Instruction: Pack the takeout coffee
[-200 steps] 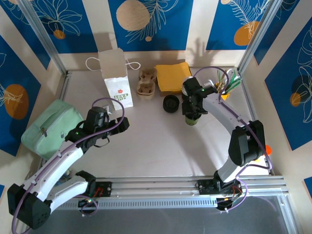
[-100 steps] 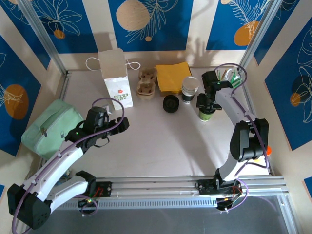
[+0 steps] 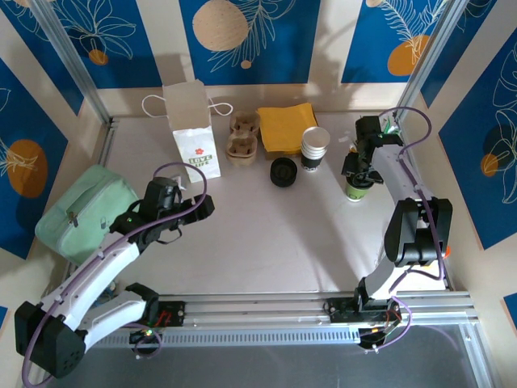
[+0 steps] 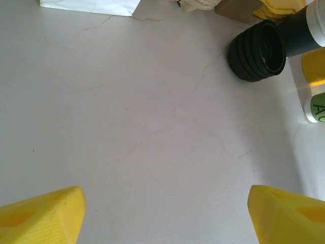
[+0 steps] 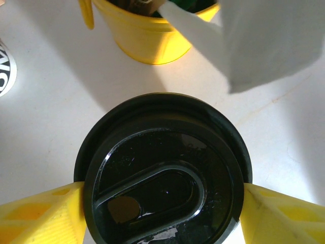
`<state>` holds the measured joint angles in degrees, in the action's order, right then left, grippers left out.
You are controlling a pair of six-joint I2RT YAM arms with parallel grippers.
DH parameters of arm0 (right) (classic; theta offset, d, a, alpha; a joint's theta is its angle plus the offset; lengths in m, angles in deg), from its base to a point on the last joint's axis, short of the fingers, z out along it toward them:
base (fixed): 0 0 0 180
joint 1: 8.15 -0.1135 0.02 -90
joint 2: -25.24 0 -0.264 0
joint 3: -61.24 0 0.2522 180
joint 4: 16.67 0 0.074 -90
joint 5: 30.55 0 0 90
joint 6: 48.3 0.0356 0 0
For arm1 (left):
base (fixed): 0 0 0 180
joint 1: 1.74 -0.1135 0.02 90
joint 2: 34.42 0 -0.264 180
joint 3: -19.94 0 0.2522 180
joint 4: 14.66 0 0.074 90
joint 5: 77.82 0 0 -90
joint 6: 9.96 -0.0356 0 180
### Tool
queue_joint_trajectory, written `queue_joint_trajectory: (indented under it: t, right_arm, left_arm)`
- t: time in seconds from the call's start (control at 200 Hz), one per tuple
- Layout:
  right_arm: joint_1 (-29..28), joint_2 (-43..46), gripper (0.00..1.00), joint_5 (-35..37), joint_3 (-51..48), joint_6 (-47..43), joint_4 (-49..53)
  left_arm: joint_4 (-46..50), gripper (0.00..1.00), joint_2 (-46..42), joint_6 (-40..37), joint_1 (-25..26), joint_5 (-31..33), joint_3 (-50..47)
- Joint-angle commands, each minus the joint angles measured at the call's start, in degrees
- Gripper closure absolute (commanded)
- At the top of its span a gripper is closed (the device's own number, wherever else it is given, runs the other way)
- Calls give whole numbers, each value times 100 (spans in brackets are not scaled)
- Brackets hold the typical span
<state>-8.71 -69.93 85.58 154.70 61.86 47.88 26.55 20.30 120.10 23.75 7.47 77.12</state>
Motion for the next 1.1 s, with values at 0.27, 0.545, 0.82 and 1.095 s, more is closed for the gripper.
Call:
queue_joint_trajectory:
  t: [0.27, 0.545, 0.82, 1.095]
  right_arm:
    - [309, -91, 26, -396, -34, 218, 89]
    - [319, -131, 23, -387, 15, 200, 167]
    - [311, 2, 16, -400, 85, 231, 272]
    - [311, 213, 13, -439, 149, 272, 368]
  left_arm:
    - [-107, 17, -14, -56, -97, -120, -53]
    - [-79, 17, -34, -52, -111, -142, -48]
    - [-40, 17, -96, -50, -117, -136, -52]
    - [-32, 17, -89, -49, -124, -153, -14]
